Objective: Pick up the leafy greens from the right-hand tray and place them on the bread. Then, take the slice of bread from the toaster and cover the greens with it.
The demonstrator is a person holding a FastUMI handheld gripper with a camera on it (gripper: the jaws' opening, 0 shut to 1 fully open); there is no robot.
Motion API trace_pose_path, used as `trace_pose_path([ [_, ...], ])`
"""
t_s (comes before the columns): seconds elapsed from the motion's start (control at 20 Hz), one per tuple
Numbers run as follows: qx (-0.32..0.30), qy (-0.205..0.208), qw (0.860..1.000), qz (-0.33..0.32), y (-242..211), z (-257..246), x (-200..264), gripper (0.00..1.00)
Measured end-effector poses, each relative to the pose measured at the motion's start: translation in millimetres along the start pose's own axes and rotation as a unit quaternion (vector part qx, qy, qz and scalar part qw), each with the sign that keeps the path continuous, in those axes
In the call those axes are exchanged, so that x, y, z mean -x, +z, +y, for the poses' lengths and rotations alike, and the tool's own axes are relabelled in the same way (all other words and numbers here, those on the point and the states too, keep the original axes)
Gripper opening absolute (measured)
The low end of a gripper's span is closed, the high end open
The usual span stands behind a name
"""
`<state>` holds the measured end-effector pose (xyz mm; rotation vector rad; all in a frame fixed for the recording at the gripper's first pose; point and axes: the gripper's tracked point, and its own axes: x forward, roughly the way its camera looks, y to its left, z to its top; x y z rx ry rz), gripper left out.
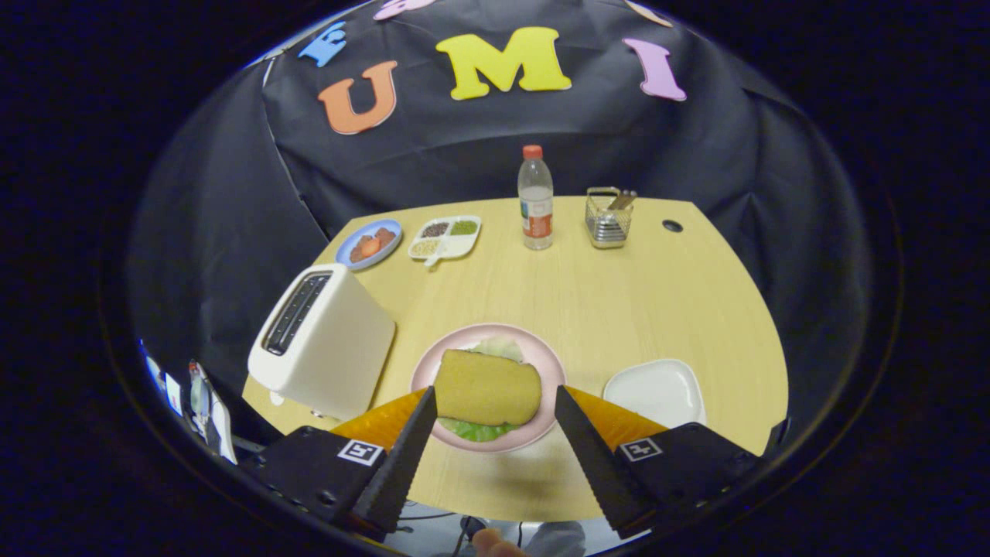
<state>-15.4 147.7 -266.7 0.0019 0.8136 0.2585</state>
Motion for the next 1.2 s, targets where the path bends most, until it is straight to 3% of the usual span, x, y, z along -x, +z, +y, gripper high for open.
trace_pose_path([
  [0.2,0.018,-0.048,0.990,-0.132,46,15,105,0.96],
  [0.45,0.026,-0.079,0.960,-0.268,93,37,216,0.96],
  [0.6,0.043,-0.087,0.941,-0.323,115,46,258,0.95],
  [0.95,0.053,-0.081,0.915,-0.392,131,55,300,0.93],
  [1.2,0.052,-0.068,0.914,-0.397,138,49,294,0.93],
])
